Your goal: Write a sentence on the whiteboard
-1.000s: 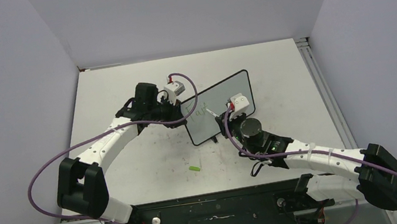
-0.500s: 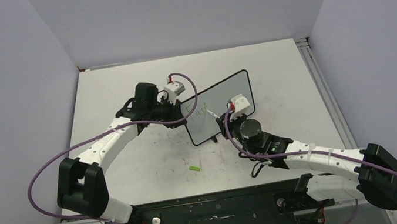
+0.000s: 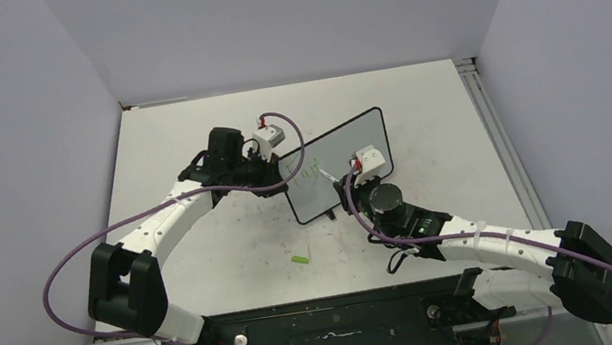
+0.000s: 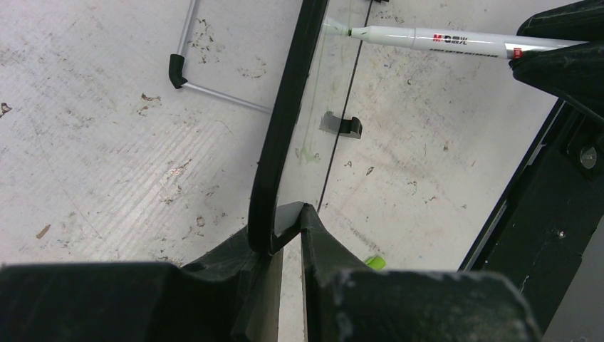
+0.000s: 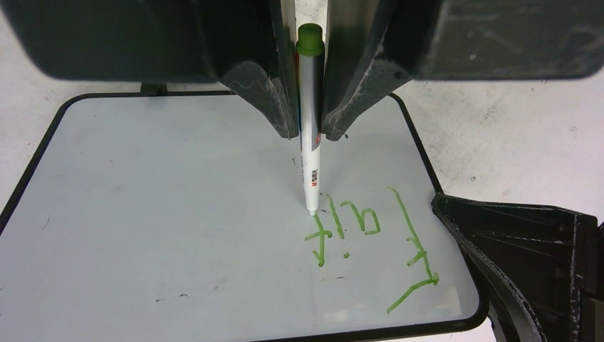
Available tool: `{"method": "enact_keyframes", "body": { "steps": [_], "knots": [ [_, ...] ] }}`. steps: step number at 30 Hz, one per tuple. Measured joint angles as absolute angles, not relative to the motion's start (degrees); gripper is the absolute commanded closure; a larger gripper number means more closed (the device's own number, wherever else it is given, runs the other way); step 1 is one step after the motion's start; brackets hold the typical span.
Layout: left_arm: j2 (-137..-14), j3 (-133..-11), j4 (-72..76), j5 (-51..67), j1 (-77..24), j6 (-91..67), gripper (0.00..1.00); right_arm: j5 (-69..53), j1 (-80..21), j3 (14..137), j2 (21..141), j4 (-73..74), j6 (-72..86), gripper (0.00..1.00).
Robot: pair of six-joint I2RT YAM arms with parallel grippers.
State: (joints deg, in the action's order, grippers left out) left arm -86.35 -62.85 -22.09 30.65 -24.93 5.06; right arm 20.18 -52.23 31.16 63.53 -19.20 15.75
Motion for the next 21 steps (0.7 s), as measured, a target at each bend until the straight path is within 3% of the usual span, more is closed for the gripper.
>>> {"method": "enact_keyframes", "body": {
  "steps": [21],
  "knots": [
    [-86.3,-62.8,-22.1,30.7,-24.9,5.0,1.00,21.3,-52.3,31.2,63.3,-18.3,15.1,0.95]
  ]
}}
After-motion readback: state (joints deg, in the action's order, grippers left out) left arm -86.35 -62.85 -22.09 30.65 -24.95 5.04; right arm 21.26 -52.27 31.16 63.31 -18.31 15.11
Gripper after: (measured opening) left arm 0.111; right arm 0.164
